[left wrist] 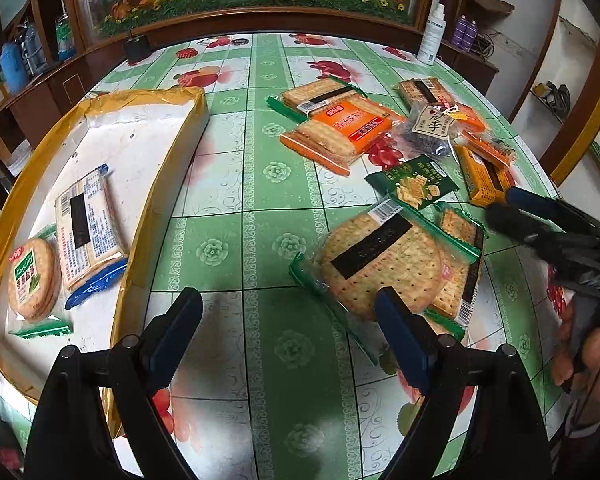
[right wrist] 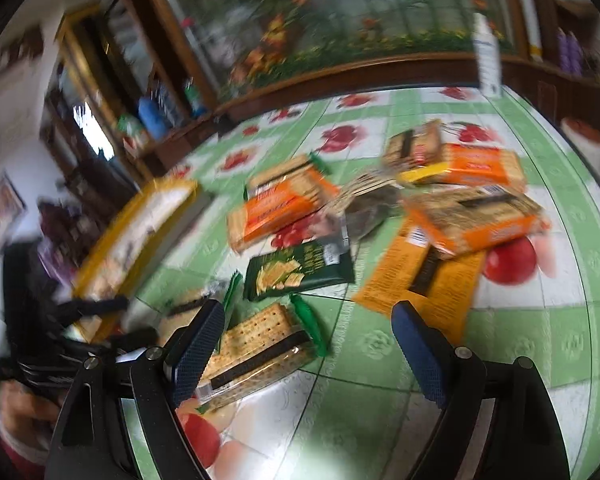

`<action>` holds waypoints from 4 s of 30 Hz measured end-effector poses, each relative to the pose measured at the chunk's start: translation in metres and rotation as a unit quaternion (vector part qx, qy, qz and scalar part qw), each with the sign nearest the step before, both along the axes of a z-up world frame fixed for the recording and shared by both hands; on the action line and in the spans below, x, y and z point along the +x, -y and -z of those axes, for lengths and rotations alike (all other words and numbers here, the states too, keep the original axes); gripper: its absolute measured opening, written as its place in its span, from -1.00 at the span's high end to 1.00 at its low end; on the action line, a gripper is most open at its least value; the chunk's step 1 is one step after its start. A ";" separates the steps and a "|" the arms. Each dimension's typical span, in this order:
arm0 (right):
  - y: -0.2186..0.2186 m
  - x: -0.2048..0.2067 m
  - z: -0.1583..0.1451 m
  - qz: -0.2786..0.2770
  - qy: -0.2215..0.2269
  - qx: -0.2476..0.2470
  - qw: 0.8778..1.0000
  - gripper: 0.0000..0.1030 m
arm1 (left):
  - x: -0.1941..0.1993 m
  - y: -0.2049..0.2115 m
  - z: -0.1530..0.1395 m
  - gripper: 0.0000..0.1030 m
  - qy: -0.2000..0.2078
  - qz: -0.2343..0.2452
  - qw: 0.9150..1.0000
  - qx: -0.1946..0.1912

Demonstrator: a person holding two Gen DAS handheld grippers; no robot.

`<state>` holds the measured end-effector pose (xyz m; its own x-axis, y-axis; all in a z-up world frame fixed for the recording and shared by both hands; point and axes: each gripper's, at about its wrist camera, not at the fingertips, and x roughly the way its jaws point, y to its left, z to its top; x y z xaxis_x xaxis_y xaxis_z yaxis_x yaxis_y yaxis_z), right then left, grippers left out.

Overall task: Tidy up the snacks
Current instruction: 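Grasp the round cracker pack with left tool while right tool grasps a rectangular cracker pack, then lift the round cracker pack with left tool while right tool lifts the rectangular cracker pack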

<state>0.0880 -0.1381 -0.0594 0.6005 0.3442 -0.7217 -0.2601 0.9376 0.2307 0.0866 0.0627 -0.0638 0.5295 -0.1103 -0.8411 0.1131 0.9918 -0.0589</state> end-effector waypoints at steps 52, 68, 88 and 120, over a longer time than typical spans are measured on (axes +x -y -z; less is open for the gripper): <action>-0.042 -0.061 0.001 -0.109 0.003 -0.248 0.963 -1.00 | -0.005 0.029 -0.008 -0.72 -0.008 0.006 1.000 -0.007; 0.074 -0.063 -0.002 0.004 -0.033 -0.006 0.999 -1.00 | 0.007 0.063 -0.005 -0.72 0.032 -0.083 0.995 0.038; 0.068 -0.064 0.012 0.025 -0.057 -0.019 0.998 -1.00 | 0.007 0.064 -0.003 -0.72 0.057 -0.110 0.990 0.067; 0.055 -0.047 0.032 0.110 -0.072 -0.091 0.987 -0.96 | 0.015 0.049 0.009 -0.72 0.011 -0.113 0.993 -0.024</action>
